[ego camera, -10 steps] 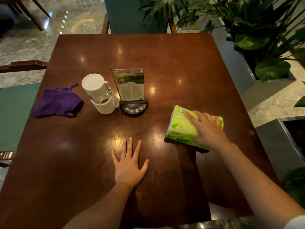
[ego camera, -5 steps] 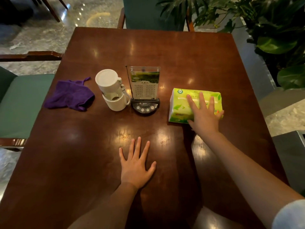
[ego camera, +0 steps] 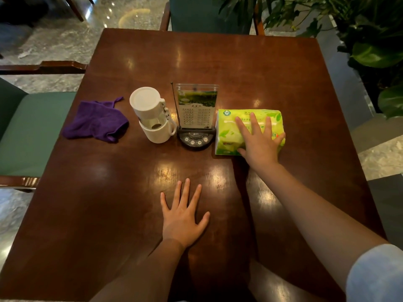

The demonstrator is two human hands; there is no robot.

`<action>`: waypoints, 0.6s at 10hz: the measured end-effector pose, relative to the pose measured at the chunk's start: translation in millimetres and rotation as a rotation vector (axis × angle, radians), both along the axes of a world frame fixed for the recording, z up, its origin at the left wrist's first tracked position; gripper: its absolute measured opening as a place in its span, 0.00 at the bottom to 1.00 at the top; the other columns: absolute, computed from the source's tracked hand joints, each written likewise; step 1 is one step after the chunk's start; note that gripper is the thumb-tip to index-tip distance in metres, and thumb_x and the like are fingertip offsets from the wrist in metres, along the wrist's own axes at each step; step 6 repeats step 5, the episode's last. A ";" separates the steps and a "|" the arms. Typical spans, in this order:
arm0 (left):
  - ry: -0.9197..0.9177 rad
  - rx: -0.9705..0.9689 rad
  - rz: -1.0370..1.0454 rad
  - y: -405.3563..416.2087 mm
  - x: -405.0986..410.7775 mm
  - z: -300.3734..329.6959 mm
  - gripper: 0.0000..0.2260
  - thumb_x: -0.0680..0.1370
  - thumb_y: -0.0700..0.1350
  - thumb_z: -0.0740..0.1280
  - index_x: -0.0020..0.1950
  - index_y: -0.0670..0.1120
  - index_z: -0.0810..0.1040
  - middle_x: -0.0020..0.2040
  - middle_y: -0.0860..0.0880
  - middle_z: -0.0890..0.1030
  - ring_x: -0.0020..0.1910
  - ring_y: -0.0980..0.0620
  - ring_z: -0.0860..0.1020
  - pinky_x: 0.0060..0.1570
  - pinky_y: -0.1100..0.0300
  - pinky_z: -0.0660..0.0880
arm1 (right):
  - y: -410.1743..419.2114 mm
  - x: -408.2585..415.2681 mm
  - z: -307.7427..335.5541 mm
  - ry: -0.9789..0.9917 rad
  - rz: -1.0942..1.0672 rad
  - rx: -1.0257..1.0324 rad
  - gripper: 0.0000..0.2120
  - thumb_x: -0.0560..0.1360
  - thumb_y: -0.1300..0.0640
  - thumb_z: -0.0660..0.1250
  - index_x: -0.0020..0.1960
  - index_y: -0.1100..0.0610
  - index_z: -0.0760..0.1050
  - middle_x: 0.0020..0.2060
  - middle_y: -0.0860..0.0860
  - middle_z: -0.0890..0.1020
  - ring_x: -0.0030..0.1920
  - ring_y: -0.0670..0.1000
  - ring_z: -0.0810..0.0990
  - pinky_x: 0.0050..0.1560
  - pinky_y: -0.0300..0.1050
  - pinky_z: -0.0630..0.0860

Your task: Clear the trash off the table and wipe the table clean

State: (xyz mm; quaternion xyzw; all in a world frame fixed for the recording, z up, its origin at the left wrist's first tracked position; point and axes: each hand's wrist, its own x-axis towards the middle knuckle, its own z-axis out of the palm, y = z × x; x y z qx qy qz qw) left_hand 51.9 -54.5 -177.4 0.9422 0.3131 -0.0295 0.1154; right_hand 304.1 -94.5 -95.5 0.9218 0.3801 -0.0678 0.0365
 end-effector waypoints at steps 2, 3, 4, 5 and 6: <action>0.004 0.016 -0.008 0.0 0.2 0.3 0.32 0.74 0.65 0.54 0.75 0.57 0.49 0.77 0.49 0.49 0.75 0.48 0.42 0.67 0.36 0.38 | -2.6 0.3 1.6 0.018 0.011 -0.015 0.42 0.73 0.46 0.67 0.73 0.41 0.40 0.76 0.51 0.45 0.73 0.64 0.42 0.62 0.77 0.51; 0.007 -0.005 -0.008 -0.2 0.0 -0.5 0.32 0.74 0.65 0.54 0.75 0.57 0.49 0.77 0.49 0.48 0.75 0.48 0.42 0.67 0.37 0.37 | -2.0 1.7 10.2 0.062 -0.004 -0.006 0.43 0.72 0.44 0.67 0.74 0.41 0.40 0.76 0.51 0.45 0.73 0.64 0.42 0.63 0.76 0.51; 0.041 -0.063 -0.012 2.3 -0.3 4.9 0.32 0.74 0.65 0.51 0.75 0.57 0.45 0.77 0.49 0.45 0.74 0.48 0.40 0.66 0.37 0.35 | -7.0 -7.4 24.2 0.056 -0.024 0.009 0.42 0.72 0.41 0.66 0.74 0.43 0.41 0.76 0.53 0.46 0.74 0.61 0.44 0.65 0.73 0.51; 0.146 -0.169 -0.058 4.2 1.7 16.2 0.33 0.75 0.65 0.52 0.74 0.58 0.40 0.76 0.49 0.40 0.73 0.49 0.36 0.66 0.36 0.35 | -16.6 -18.7 31.1 0.015 0.021 0.031 0.38 0.72 0.41 0.65 0.74 0.46 0.47 0.76 0.53 0.51 0.74 0.59 0.47 0.67 0.69 0.53; 0.146 -0.169 -0.058 4.2 1.7 16.2 0.33 0.75 0.65 0.52 0.74 0.58 0.40 0.76 0.49 0.40 0.73 0.49 0.36 0.66 0.36 0.35 | -16.6 -18.7 31.1 0.015 0.021 0.031 0.38 0.72 0.41 0.65 0.74 0.46 0.47 0.76 0.53 0.51 0.74 0.59 0.47 0.67 0.69 0.53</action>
